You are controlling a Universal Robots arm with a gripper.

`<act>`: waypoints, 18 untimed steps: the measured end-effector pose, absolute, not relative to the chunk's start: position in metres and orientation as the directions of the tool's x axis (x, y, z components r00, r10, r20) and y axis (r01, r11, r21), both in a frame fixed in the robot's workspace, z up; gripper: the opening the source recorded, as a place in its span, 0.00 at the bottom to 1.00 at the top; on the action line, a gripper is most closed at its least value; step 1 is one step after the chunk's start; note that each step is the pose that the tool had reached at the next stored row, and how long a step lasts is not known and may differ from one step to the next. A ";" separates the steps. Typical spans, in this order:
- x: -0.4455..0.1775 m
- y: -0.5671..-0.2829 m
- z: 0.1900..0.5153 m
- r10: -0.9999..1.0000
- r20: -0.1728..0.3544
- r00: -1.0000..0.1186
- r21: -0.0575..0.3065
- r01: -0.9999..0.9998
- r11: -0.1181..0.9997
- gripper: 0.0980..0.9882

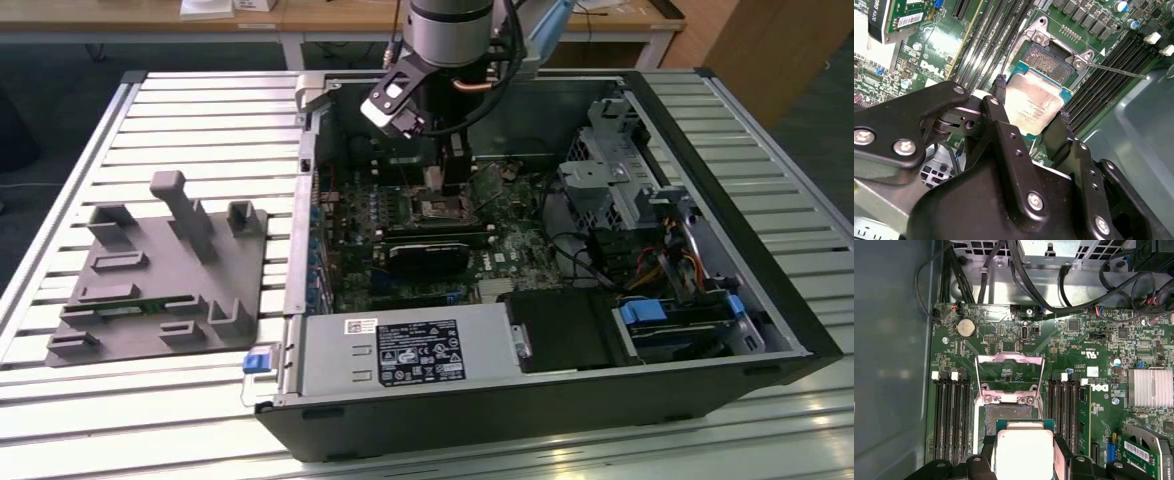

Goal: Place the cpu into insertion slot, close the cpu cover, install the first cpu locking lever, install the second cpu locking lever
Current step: 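Place the cpu into insertion slot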

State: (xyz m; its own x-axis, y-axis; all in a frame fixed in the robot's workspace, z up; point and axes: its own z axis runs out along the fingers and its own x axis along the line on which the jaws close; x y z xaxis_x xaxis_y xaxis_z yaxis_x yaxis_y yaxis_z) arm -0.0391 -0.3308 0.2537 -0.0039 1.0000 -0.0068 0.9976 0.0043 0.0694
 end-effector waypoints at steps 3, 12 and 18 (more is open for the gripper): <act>-0.039 -0.331 0.252 1.000 -0.007 -0.004 0.069 0.998 0.004 0.50; -0.039 -0.331 0.248 1.000 -0.012 -0.004 0.069 0.998 0.005 0.50; -0.039 -0.331 0.246 1.000 -0.012 -0.004 0.069 0.998 0.005 0.50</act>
State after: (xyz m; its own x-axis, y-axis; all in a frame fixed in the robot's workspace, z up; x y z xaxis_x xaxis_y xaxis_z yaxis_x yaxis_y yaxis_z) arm -0.0391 -0.3308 0.2455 -0.0039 0.9999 -0.0121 0.9976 0.0047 0.0692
